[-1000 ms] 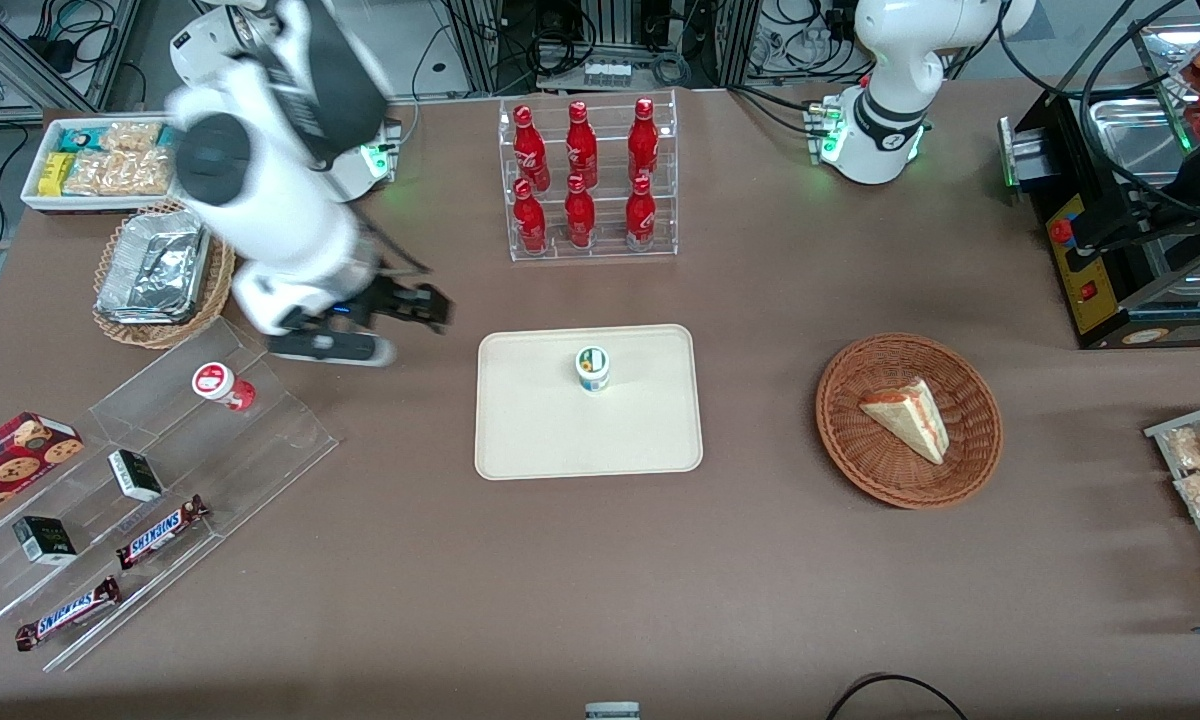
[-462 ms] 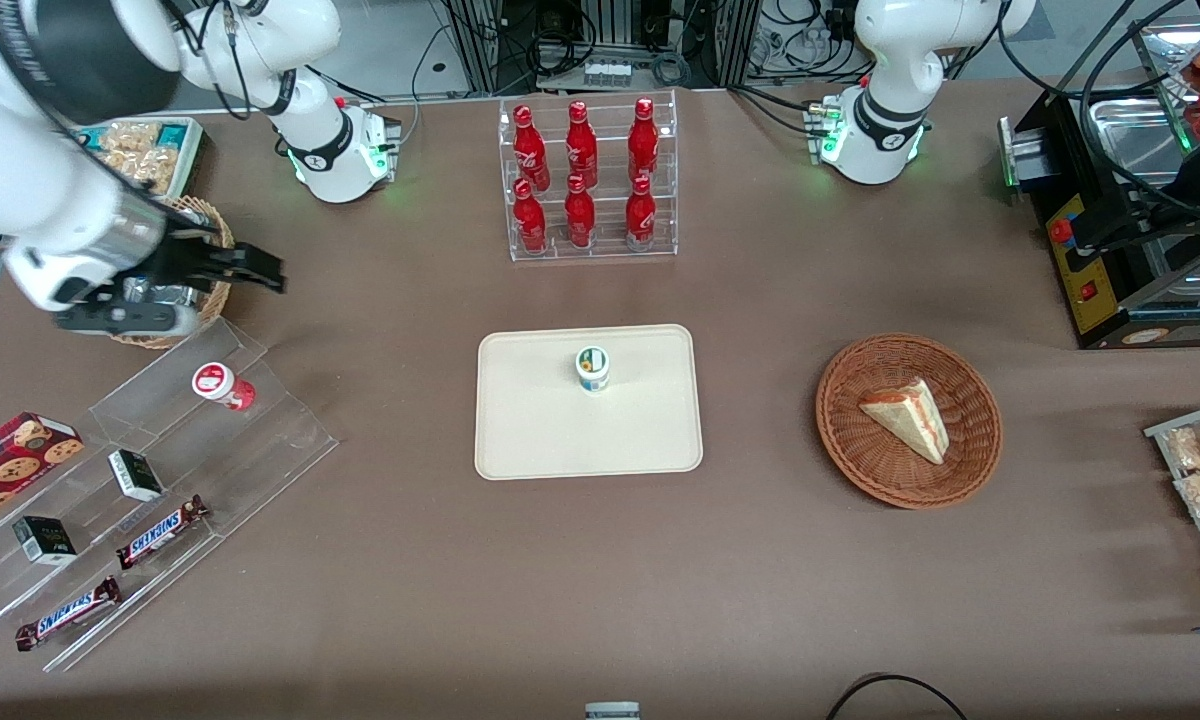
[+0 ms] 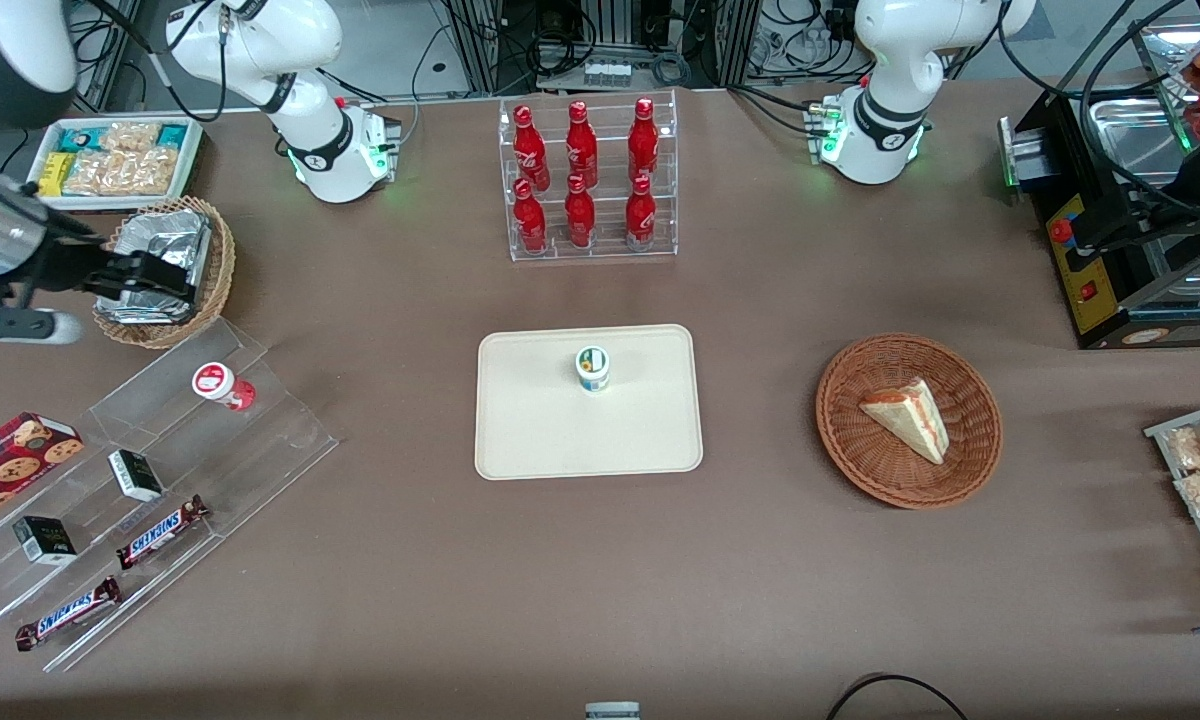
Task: Place green gum on tray
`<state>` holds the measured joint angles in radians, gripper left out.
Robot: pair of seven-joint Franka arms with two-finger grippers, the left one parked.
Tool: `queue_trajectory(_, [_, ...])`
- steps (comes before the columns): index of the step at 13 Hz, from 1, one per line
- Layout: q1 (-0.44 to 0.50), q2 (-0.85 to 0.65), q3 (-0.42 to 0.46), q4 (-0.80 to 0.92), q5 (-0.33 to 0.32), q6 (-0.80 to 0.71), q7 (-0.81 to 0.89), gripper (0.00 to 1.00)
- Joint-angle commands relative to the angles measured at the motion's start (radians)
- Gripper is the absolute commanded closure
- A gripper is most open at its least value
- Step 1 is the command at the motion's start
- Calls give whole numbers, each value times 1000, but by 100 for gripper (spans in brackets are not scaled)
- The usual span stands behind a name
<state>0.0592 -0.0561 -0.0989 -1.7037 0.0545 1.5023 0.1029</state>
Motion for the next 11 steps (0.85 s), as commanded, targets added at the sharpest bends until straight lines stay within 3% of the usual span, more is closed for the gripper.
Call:
queue_trajectory(1, [-65, 55, 25, 68, -12, -28, -58, 0])
queue_trajectory(11, [-88, 76, 33, 93, -27, -20, -117, 0])
